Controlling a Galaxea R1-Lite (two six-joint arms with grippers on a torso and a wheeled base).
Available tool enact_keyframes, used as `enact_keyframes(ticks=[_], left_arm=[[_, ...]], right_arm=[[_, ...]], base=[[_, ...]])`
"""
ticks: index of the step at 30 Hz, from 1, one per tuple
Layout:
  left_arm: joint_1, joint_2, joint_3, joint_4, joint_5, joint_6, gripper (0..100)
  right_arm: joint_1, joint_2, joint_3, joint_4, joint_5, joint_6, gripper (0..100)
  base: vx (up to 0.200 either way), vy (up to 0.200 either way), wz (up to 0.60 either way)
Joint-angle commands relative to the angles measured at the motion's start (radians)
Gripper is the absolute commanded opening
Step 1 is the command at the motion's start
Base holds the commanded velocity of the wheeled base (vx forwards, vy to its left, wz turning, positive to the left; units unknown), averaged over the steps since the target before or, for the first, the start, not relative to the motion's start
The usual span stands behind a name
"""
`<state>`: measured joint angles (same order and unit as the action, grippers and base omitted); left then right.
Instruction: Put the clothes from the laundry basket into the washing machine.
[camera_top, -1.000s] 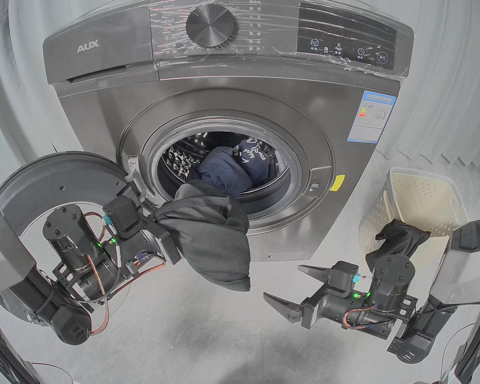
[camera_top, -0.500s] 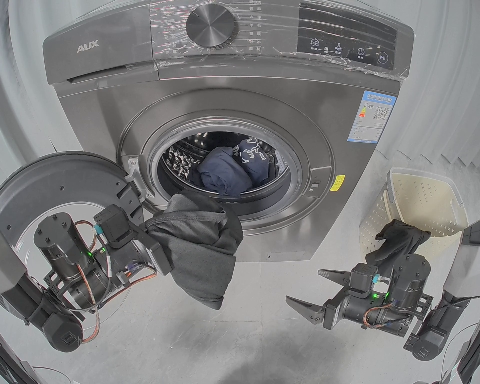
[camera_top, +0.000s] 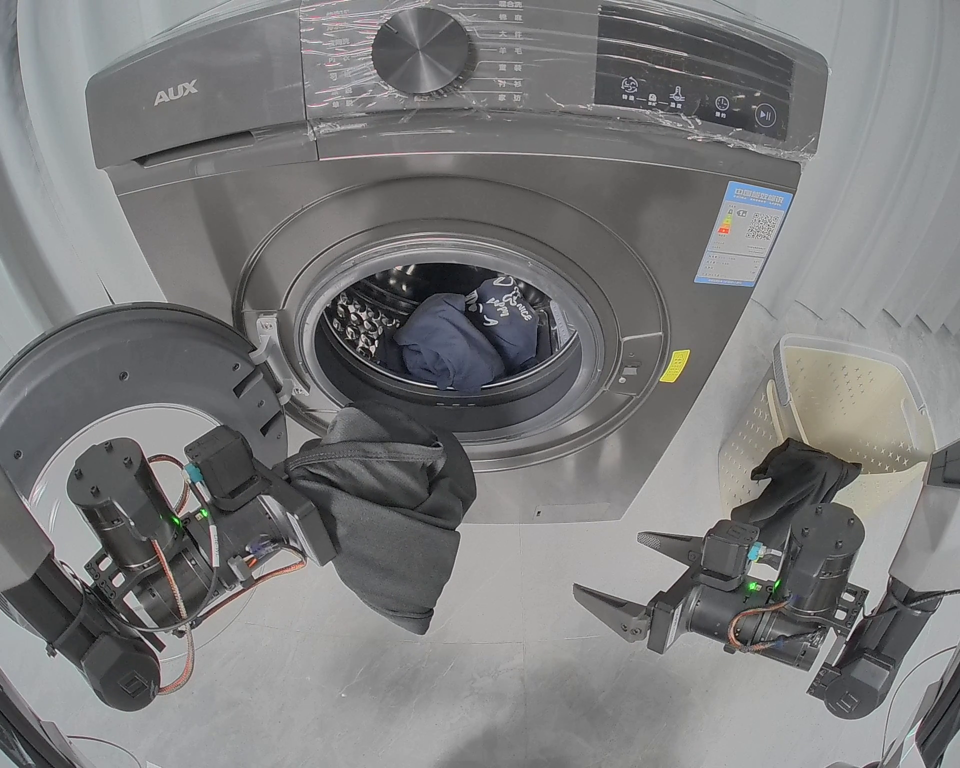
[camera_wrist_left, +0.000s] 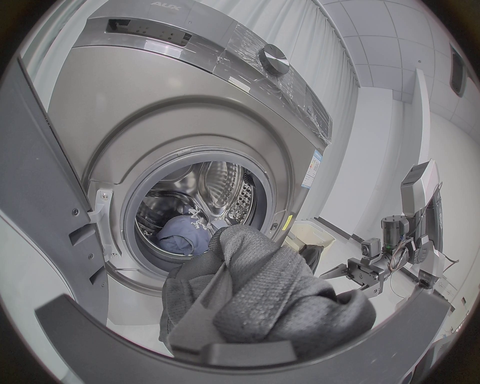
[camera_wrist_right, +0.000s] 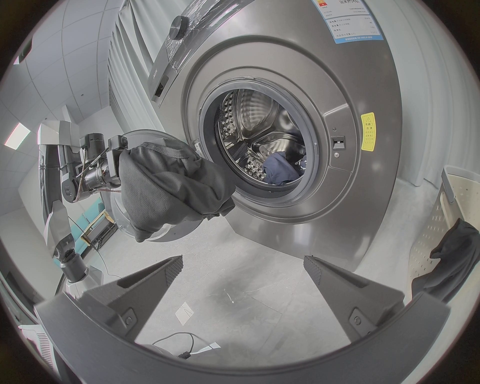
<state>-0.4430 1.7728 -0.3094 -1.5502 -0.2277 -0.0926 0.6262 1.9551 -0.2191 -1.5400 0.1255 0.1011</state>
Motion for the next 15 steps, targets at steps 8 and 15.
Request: enact_keyframes(ticks=[8,15], left_arm=[[0.01,-0.006,0.009,-0.001,0.001,-0.006,0],[0.018,-0.004,0.003,-0.001,-0.007,-0.016,0]], right_arm=[[0.001,0.011,0.0,0.0,0.002,0.002,100],[0.001,0.011,0.0,0.0,0.002,0.002,100]], base=[[0.0,0.0,0.0],[0.0,0.0,0.0]])
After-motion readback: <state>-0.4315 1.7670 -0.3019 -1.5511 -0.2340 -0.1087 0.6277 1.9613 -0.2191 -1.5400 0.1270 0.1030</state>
